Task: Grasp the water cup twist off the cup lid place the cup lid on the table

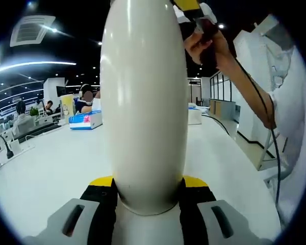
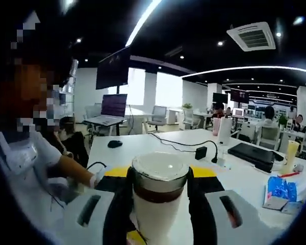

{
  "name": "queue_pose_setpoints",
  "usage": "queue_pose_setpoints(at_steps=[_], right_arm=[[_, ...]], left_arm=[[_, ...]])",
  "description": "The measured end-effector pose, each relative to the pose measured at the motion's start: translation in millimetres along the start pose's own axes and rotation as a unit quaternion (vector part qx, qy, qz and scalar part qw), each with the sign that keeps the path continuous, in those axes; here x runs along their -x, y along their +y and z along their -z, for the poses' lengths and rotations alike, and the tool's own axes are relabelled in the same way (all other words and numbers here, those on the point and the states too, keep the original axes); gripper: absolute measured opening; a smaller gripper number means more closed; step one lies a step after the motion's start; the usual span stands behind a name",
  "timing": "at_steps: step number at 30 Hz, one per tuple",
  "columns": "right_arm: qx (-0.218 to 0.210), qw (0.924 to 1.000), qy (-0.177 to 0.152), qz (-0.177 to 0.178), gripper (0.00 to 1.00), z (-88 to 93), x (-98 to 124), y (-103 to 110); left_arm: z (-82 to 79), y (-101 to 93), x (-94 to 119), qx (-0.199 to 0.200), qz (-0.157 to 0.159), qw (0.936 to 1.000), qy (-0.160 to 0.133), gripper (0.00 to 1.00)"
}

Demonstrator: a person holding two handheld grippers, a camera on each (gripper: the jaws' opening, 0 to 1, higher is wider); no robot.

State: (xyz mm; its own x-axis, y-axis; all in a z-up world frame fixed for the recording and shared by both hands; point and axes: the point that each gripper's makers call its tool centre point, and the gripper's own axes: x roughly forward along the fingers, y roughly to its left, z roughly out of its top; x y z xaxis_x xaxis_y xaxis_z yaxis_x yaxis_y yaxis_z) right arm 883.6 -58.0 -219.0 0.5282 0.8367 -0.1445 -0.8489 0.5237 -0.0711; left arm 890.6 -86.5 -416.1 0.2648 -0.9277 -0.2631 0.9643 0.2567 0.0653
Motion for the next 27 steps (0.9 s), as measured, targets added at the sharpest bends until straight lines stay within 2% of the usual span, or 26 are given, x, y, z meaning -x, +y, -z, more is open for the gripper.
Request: queue_pose_setpoints(at_steps=[3, 7, 9, 10, 12, 16, 18, 21, 24, 25, 27], right_arm=[[0.005, 1.0000, 0.001, -0.006, 0.45, -0.1, -0.4, 2.3], [0.007, 1.0000, 0.005, 0.004, 0.46, -0.3, -0.2, 2.8], [0.002, 0.9999, 0.013, 0.011, 0.50, -0.5, 1.1, 5.4], [-0.015, 0.9991, 0.028, 0.027, 0.53, 2.1, 3.0, 6.8], [-0.016, 0.9978, 0.038, 0.051, 0.61, 1.7, 4.6, 8.2], [-0.001, 0.9914, 0.026, 0.128, 0.65, -8.0, 9.1, 9.3], [0.007, 0.9812, 0.028, 0.191, 0.67, -7.4, 10.6, 6.1], [0.019, 0.9665, 0.025, 0.255, 0.69, -3.7, 8.4, 4.8], [0.020, 0.9512, 0.005, 0.308, 0.74, -3.3, 2.2, 8.2], [0.014, 0.9448, -0.007, 0.327, 0.75, -4.4, 0.8, 8.1], [0.004, 0.9264, -0.033, 0.375, 0.75, -5.3, 1.0, 5.6]], left_arm=[[0.1, -0.3, 0.1, 0.000, 0.000, 1.0000, 0.000, 0.49], [0.2, -0.4, 0.2, 0.000, 0.000, 1.0000, 0.000, 0.49], [0.2, -0.5, 0.3, 0.000, 0.001, 1.0000, 0.000, 0.49], [0.0, -0.7, 0.4, -0.001, 0.001, 1.0000, 0.000, 0.49], [-0.2, -0.8, 0.7, -0.001, 0.001, 1.0000, -0.001, 0.49], [-0.5, -1.0, 1.2, -0.001, 0.001, 1.0000, -0.001, 0.49], [-0.6, -0.9, 1.4, -0.002, 0.001, 1.0000, -0.001, 0.49], [-0.6, -0.9, 1.7, -0.002, 0.001, 1.0000, 0.000, 0.49], [-0.7, -0.9, 1.7, -0.002, 0.000, 1.0000, 0.000, 0.49], [-0.7, -0.9, 1.8, -0.002, 0.000, 1.0000, 0.000, 0.49], [-0.7, -0.9, 1.8, -0.002, 0.000, 1.0000, 0.000, 0.49]])
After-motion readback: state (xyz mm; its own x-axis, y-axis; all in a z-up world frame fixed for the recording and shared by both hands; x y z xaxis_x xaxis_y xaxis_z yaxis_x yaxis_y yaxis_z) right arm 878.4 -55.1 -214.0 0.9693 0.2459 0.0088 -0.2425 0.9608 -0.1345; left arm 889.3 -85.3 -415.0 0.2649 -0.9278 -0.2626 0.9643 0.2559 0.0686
